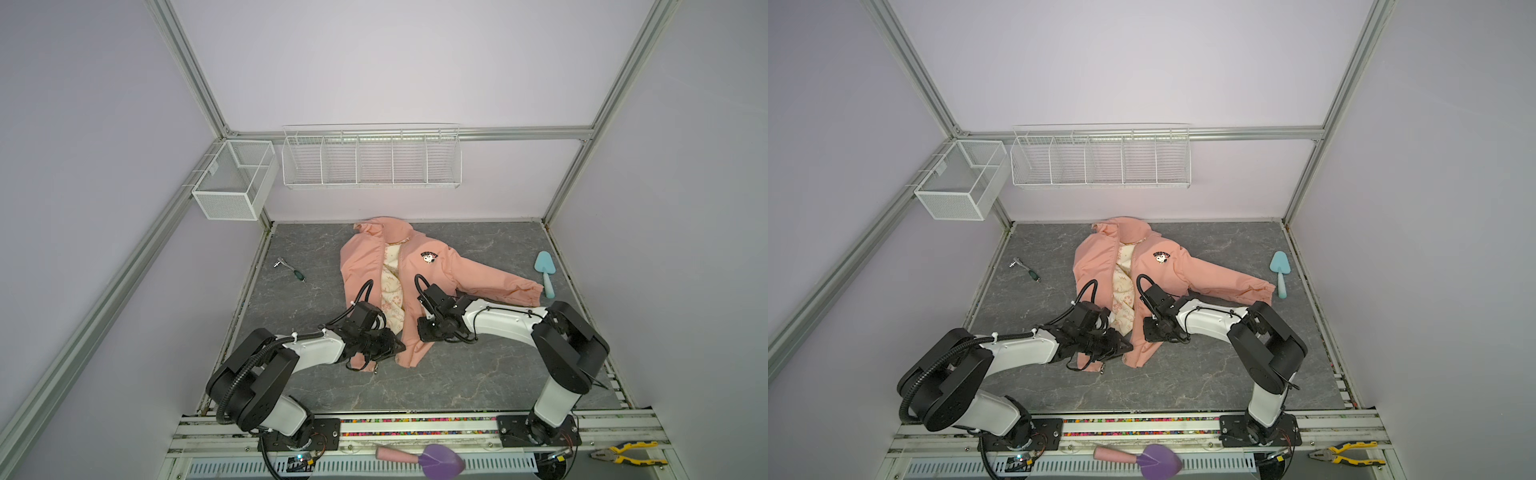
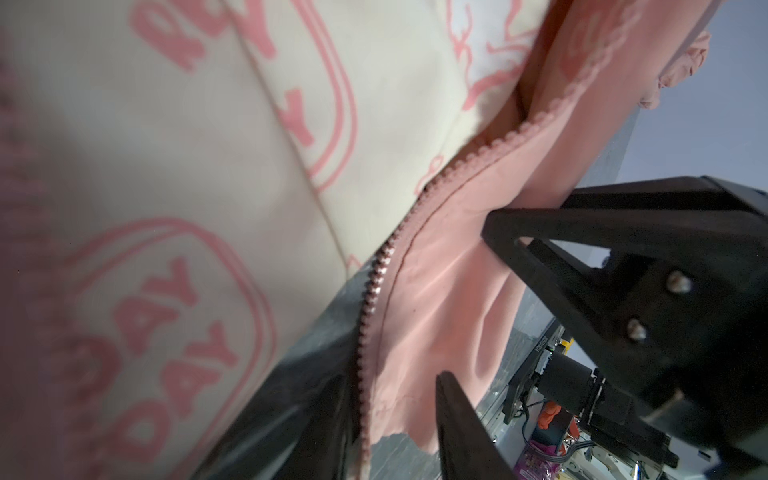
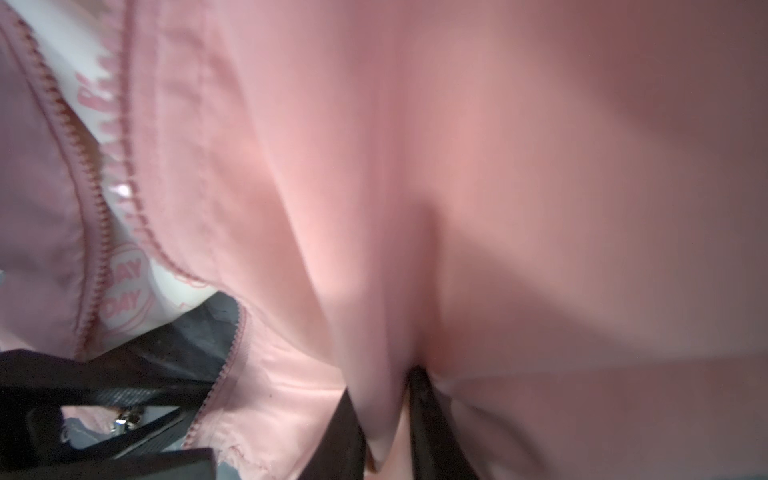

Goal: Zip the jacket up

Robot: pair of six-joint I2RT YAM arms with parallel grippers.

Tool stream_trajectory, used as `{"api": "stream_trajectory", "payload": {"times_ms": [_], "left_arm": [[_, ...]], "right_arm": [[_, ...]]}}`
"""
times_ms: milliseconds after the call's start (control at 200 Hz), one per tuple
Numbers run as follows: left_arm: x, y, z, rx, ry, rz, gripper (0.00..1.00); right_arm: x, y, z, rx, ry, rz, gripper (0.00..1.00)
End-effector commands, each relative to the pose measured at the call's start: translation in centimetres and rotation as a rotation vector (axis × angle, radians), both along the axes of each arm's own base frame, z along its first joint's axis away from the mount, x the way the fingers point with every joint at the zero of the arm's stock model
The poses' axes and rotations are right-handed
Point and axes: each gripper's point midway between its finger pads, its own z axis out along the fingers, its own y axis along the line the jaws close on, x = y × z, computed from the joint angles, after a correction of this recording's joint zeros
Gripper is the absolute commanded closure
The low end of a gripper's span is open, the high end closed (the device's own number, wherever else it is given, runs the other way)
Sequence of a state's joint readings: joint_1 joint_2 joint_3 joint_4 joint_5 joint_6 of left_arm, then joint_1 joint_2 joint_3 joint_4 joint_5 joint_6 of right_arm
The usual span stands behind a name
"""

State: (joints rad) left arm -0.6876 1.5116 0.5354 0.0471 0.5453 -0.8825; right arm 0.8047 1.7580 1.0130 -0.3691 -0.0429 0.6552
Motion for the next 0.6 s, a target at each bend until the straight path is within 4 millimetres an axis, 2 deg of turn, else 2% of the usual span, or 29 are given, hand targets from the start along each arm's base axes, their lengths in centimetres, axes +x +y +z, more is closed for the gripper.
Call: {"api": "stream_trajectory", "payload": {"times_ms": [0,140,290,485,595], "left_arm": [[-0.6,0.1,-1.6,0.011,0.037,-0.001,0.65],[-0.5,-0.4,-2.7,0.000,0.055,0.001,0.69],[-0.4,-0.6,-2.9,-0.025,0.057,0.013,0.75],[0.1,-0.2,-0.9,-0.015,-0.005,0.027,0.88],[0.4,0.1,0.6,-0.014,-0.045,0.037,0.96]], "right_arm": [[-0.8,-0.9,-0.3,-0.012,0.030,-0.017,0.78],[-0.8,-0.9,0.0,-0.002,0.027,-0.018,0.78],[-0.8,-0.8,0.8,0.012,0.017,-0.020,0.78],[-0.7,-0.7,2.5,0.041,-0.004,-0.020,0.78],[-0.8,-0.7,3.9,0.069,-0.020,-0.028,0.74]]}}
